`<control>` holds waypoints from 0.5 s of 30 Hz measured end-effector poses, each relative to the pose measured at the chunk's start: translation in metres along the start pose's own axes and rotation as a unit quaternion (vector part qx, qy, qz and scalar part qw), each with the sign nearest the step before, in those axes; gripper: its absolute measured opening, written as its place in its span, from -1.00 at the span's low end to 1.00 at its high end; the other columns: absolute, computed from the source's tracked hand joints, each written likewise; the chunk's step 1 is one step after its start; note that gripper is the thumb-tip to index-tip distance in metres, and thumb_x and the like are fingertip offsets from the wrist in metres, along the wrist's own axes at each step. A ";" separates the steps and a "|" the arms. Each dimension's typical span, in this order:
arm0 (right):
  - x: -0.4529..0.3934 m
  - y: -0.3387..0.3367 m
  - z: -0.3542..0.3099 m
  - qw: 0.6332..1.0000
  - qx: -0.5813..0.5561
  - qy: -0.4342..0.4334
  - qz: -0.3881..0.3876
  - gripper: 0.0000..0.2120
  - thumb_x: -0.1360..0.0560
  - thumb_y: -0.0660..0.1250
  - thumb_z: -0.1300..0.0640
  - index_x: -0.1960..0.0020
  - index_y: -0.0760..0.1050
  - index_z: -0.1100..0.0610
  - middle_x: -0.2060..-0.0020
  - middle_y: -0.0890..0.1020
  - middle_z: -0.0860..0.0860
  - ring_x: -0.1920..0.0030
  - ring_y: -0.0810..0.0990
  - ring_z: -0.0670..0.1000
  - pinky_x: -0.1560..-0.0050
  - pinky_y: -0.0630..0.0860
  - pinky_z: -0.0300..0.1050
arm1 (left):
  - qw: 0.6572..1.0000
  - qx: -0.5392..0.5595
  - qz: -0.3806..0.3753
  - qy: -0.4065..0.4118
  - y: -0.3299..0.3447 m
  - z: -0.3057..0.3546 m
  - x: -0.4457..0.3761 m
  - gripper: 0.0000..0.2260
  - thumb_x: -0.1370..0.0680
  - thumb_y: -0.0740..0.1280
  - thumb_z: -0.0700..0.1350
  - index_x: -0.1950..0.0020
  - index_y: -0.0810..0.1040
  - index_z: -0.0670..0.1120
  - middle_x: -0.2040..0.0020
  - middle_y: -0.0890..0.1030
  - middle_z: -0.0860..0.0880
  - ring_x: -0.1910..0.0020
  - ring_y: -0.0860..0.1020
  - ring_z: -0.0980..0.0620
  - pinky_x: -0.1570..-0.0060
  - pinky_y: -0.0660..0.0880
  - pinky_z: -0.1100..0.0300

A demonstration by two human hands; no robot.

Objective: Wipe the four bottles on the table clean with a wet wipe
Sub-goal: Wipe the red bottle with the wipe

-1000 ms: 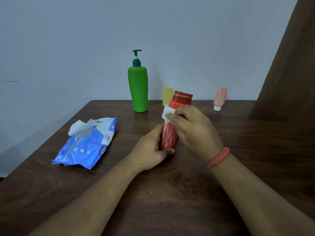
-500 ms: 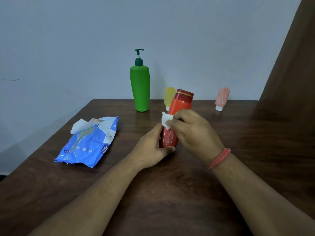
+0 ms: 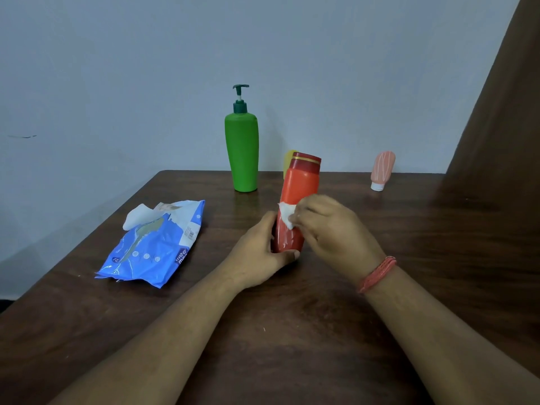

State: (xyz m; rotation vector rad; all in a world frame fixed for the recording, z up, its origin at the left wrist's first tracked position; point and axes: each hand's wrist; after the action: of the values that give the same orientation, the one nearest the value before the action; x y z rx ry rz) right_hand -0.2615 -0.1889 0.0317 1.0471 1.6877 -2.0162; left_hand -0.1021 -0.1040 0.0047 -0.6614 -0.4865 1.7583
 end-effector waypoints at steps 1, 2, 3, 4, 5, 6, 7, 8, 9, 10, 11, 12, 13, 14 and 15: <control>0.000 0.000 0.000 1.000 -0.001 0.004 0.004 -0.89 -0.48 0.41 0.24 0.01 0.64 0.23 0.04 0.64 0.11 0.01 0.62 0.12 -0.02 0.63 0.11 | 1.000 0.003 0.000 -0.001 0.000 0.000 0.000 -0.39 -0.49 0.50 0.02 -0.44 0.28 0.13 -0.29 0.51 0.13 -0.18 0.50 0.15 -0.14 0.48 0.20; 0.000 0.000 0.001 0.999 -0.007 0.028 0.025 -0.89 -0.49 0.39 0.22 0.01 0.63 0.23 0.03 0.63 0.11 0.00 0.61 0.11 -0.03 0.63 0.10 | 1.000 0.001 -0.003 -0.002 0.000 0.000 0.000 -0.39 -0.49 0.50 0.02 -0.44 0.27 0.13 -0.28 0.50 0.15 -0.19 0.50 0.14 -0.15 0.48 0.20; -0.001 -0.002 0.003 0.997 -0.015 0.056 0.050 -0.89 -0.50 0.39 0.22 0.02 0.62 0.23 0.03 0.63 0.12 0.00 0.61 0.11 -0.04 0.63 0.09 | 1.000 -0.004 -0.006 -0.002 0.000 0.001 -0.001 -0.38 -0.49 0.50 0.03 -0.45 0.26 0.13 -0.27 0.48 0.16 -0.19 0.49 0.14 -0.15 0.48 0.20; -0.001 -0.002 0.004 0.996 -0.022 0.066 0.058 -0.91 -0.49 0.42 0.23 0.02 0.62 0.24 0.04 0.63 0.12 0.00 0.61 0.11 -0.04 0.63 0.09 | 1.000 -0.006 -0.009 -0.003 0.001 0.001 0.000 -0.37 -0.49 0.50 0.03 -0.46 0.25 0.12 -0.26 0.47 0.17 -0.19 0.48 0.15 -0.14 0.47 0.20; -0.001 -0.001 0.004 0.997 -0.024 0.052 0.044 -0.91 -0.48 0.44 0.25 0.03 0.63 0.24 0.05 0.63 0.12 0.01 0.62 0.12 -0.03 0.63 0.10 | 1.000 -0.002 -0.009 -0.004 0.001 0.001 0.000 -0.37 -0.49 0.50 0.02 -0.46 0.25 0.12 -0.25 0.47 0.18 -0.18 0.48 0.16 -0.13 0.46 0.22; 0.000 0.000 0.002 0.999 -0.021 0.024 0.013 -0.91 -0.46 0.46 0.27 0.03 0.64 0.24 0.05 0.63 0.11 0.02 0.62 0.12 -0.02 0.63 0.11 | 1.000 0.008 -0.008 -0.006 0.001 0.000 -0.001 -0.37 -0.49 0.50 0.02 -0.46 0.26 0.11 -0.26 0.49 0.17 -0.17 0.49 0.17 -0.11 0.46 0.23; 0.001 0.001 0.001 1.000 -0.017 0.000 -0.015 -0.89 -0.45 0.47 0.28 0.03 0.64 0.23 0.05 0.64 0.11 0.02 0.62 0.12 -0.01 0.63 0.11 | 1.000 0.018 -0.005 -0.007 0.001 -0.001 -0.001 -0.37 -0.49 0.51 0.01 -0.46 0.27 0.11 -0.27 0.51 0.15 -0.17 0.51 0.16 -0.11 0.47 0.23; 0.002 0.002 0.001 1.000 -0.015 -0.004 -0.022 -0.88 -0.44 0.48 0.29 0.02 0.65 0.23 0.05 0.64 0.11 0.03 0.63 0.12 -0.01 0.64 0.12 | 1.000 0.022 -0.004 -0.008 0.001 -0.002 -0.001 -0.38 -0.48 0.51 0.01 -0.45 0.28 0.11 -0.27 0.52 0.14 -0.17 0.52 0.15 -0.13 0.48 0.22; 0.002 0.001 0.002 1.000 -0.019 0.019 -0.010 -0.88 -0.44 0.48 0.29 0.02 0.65 0.24 0.05 0.64 0.12 0.02 0.63 0.13 -0.01 0.64 0.13 | 1.000 0.019 -0.005 -0.008 0.001 -0.002 -0.002 -0.38 -0.48 0.51 0.01 -0.44 0.28 0.12 -0.27 0.51 0.15 -0.18 0.52 0.14 -0.14 0.49 0.19; 0.001 -0.001 0.003 0.998 -0.026 0.049 0.011 -0.87 -0.45 0.48 0.29 0.01 0.65 0.24 0.04 0.64 0.12 0.01 0.63 0.13 -0.02 0.64 0.15 | 1.000 0.014 -0.009 -0.008 0.001 -0.002 -0.002 -0.38 -0.48 0.51 0.02 -0.44 0.27 0.12 -0.26 0.50 0.17 -0.19 0.51 0.14 -0.15 0.49 0.17; 0.001 -0.001 0.004 0.997 -0.032 0.061 0.021 -0.88 -0.44 0.49 0.29 0.02 0.65 0.24 0.04 0.64 0.12 0.01 0.64 0.13 -0.02 0.65 0.15 | 1.000 0.011 -0.011 -0.010 0.001 -0.001 -0.001 -0.38 -0.48 0.51 0.03 -0.44 0.26 0.13 -0.24 0.48 0.19 -0.18 0.50 0.15 -0.14 0.49 0.19; 0.001 -0.001 0.003 0.998 -0.035 0.043 0.010 -0.89 -0.44 0.49 0.29 0.03 0.65 0.23 0.06 0.64 0.11 0.02 0.63 0.13 0.00 0.65 0.14 | 1.000 0.015 -0.011 -0.011 0.001 -0.002 -0.001 -0.40 -0.48 0.51 0.02 -0.42 0.28 0.13 -0.21 0.49 0.21 -0.16 0.50 0.18 -0.10 0.48 0.25; 0.001 0.000 0.002 0.999 -0.038 0.007 -0.020 -0.89 -0.43 0.49 0.30 0.05 0.65 0.21 0.07 0.63 0.09 0.04 0.63 0.11 0.03 0.64 0.12 | 1.000 0.024 -0.007 -0.011 0.001 -0.003 -0.001 -0.43 -0.48 0.51 0.00 -0.39 0.30 0.13 -0.18 0.51 0.22 -0.12 0.52 0.21 -0.04 0.46 0.32; 0.002 0.001 0.000 0.998 -0.037 -0.024 -0.052 -0.89 -0.42 0.49 0.30 0.06 0.65 0.20 0.08 0.62 0.07 0.05 0.62 0.10 0.05 0.64 0.10 | 0.999 0.033 -0.003 -0.011 0.001 -0.004 -0.001 -0.46 -0.49 0.51 -0.02 -0.36 0.32 0.13 -0.14 0.53 0.21 -0.07 0.53 0.24 0.03 0.44 0.37; 0.002 0.002 0.000 0.997 -0.035 -0.034 -0.063 -0.89 -0.42 0.49 0.30 0.06 0.65 0.19 0.08 0.62 0.06 0.05 0.62 0.10 0.06 0.64 0.09 | 0.999 0.037 -0.001 -0.012 0.001 -0.004 -0.001 -0.47 -0.49 0.51 -0.03 -0.35 0.33 0.13 -0.13 0.54 0.21 -0.05 0.53 0.27 0.06 0.43 0.39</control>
State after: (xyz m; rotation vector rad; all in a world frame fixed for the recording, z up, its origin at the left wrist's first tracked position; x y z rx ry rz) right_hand -0.2619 -0.1889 0.0288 0.8590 1.8177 -2.0273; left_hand -0.1002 -0.1052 0.0013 -0.5883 -0.4354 1.7752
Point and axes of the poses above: each hand's wrist, its own x-axis away from the middle knuckle, its own y-axis out of the palm, z = x × y
